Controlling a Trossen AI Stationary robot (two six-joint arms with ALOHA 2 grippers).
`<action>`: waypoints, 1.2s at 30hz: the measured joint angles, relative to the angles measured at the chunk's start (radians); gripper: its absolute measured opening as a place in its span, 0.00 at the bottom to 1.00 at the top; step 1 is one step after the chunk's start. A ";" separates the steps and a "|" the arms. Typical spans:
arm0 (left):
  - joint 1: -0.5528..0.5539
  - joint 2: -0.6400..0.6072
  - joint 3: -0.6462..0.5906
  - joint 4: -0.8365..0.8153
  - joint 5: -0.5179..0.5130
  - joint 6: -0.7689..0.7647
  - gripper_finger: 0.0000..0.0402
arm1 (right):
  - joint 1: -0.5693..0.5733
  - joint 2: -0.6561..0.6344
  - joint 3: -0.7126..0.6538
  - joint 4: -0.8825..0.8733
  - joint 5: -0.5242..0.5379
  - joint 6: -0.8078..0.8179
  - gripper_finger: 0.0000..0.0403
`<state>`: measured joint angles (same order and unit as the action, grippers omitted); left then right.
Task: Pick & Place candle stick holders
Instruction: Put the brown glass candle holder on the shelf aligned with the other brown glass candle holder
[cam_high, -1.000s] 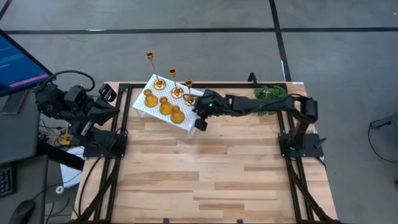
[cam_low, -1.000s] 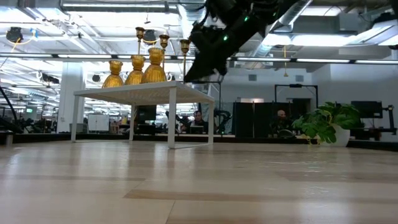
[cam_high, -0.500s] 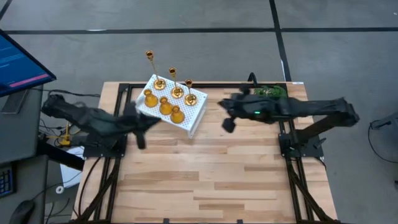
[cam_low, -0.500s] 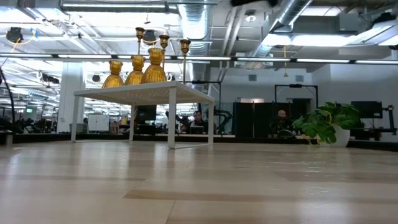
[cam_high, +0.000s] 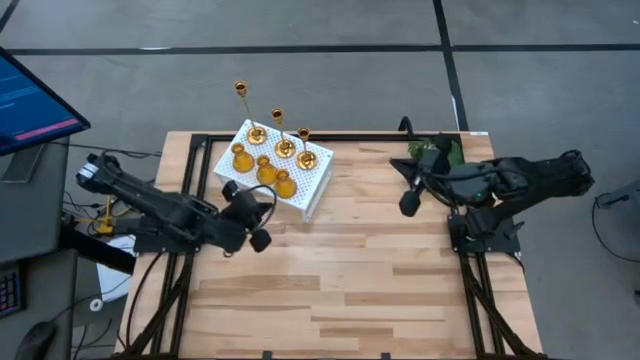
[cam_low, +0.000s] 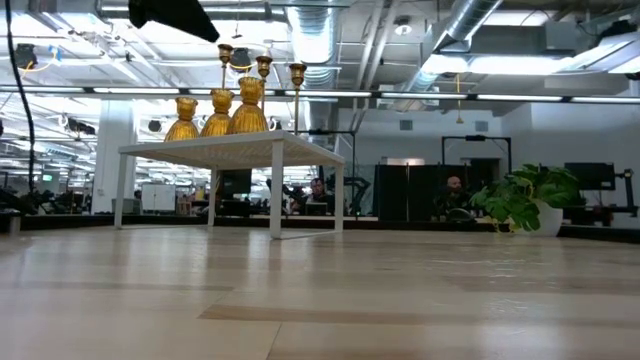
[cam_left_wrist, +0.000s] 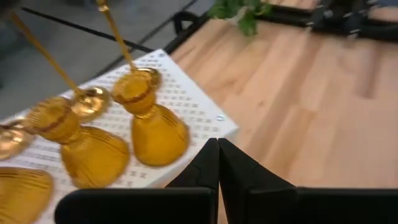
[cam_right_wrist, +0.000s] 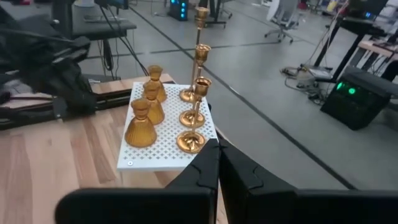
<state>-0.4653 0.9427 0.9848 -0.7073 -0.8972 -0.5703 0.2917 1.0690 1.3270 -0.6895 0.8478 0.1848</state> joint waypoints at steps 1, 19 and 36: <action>0.008 0.013 0.000 -0.001 -0.012 0.005 0.00 | 0.016 -0.004 0.000 -0.005 0.014 0.000 0.00; 0.212 -0.078 -0.231 0.179 0.099 0.042 0.00 | 0.134 -0.052 0.000 -0.017 0.096 -0.035 0.00; 0.343 0.030 -0.249 0.323 0.192 0.148 0.00 | 0.148 -0.058 0.000 -0.017 0.095 -0.050 0.00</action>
<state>-0.1219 0.9723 0.7362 -0.3847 -0.7048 -0.4225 0.4397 1.0111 1.3266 -0.7067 0.9424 0.1352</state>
